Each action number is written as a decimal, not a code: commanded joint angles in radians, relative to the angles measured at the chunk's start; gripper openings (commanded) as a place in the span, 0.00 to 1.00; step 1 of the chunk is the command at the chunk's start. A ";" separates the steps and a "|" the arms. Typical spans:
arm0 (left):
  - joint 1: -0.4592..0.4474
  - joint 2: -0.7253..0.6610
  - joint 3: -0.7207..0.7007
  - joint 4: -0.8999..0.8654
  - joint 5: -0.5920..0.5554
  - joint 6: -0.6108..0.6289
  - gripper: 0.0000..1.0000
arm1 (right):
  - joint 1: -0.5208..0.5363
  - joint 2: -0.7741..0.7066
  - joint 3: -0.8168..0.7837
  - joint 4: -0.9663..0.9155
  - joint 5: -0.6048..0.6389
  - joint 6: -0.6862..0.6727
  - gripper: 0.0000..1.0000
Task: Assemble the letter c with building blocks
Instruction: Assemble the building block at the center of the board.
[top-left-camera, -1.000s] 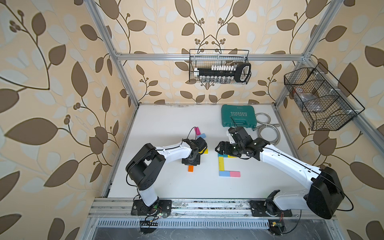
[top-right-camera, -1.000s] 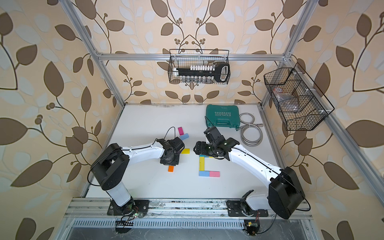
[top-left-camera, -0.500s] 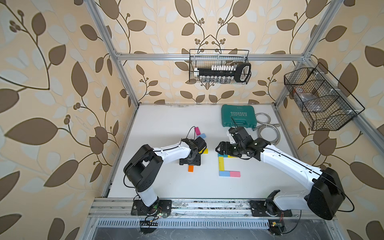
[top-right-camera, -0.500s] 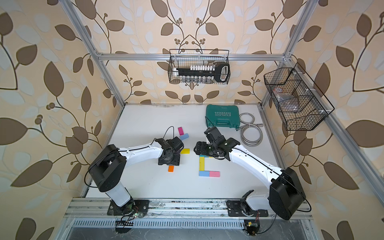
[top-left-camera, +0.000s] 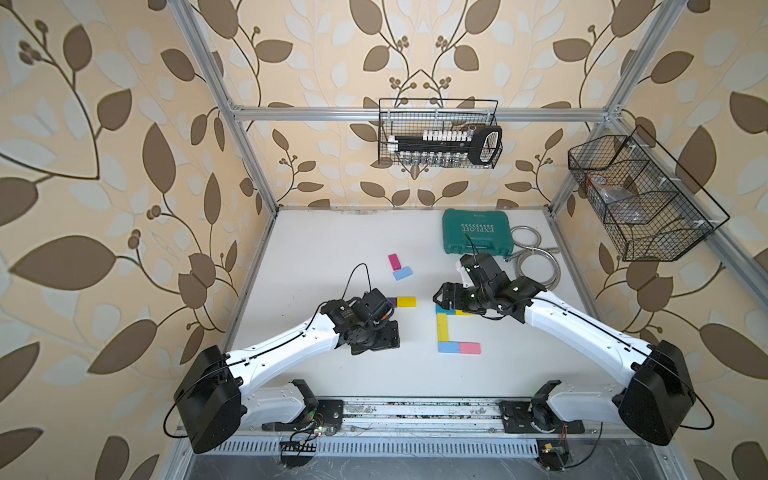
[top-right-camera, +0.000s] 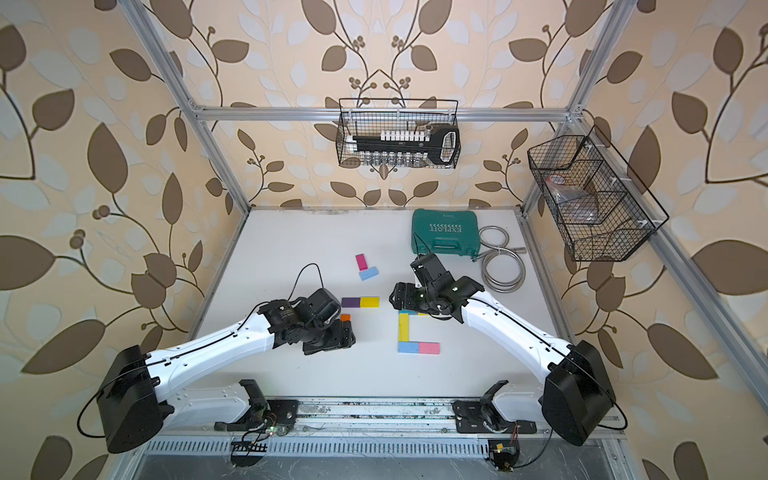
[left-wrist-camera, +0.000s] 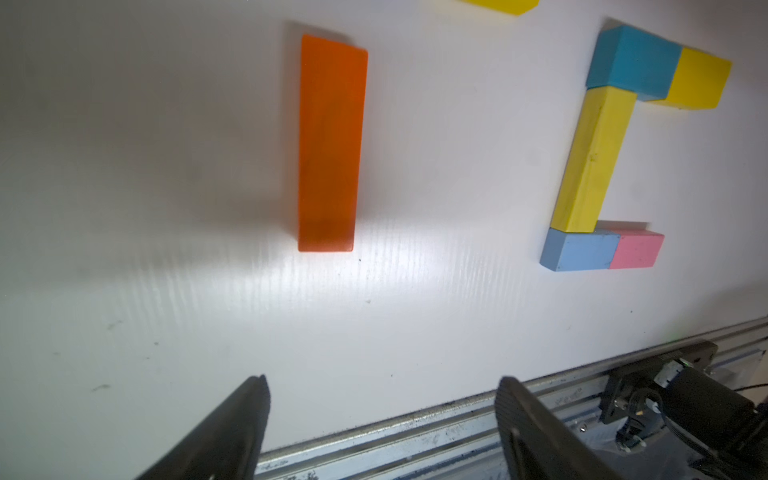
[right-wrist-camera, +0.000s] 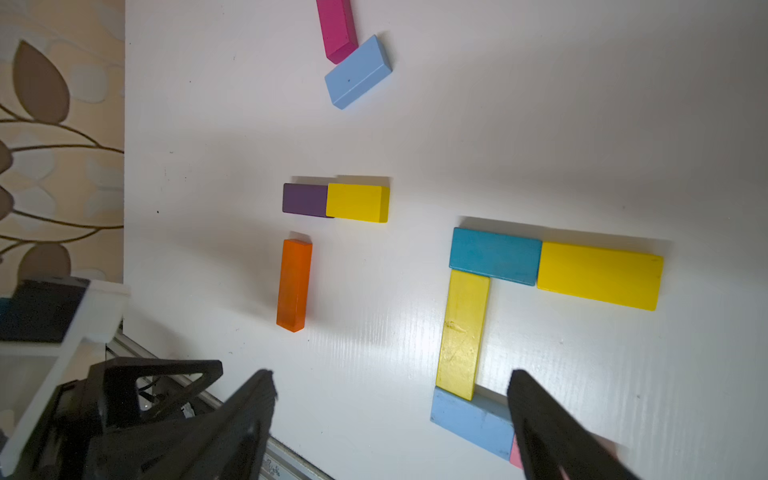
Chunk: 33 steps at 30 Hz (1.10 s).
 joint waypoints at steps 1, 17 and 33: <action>-0.024 0.013 -0.033 0.098 0.048 -0.100 0.88 | -0.012 -0.028 0.022 -0.033 0.020 0.005 0.86; -0.037 0.186 -0.013 0.228 0.006 -0.107 0.90 | -0.037 -0.057 -0.014 -0.043 0.020 0.007 0.86; -0.029 0.218 0.049 0.213 -0.065 -0.091 0.91 | -0.045 -0.069 -0.029 -0.038 0.018 0.013 0.86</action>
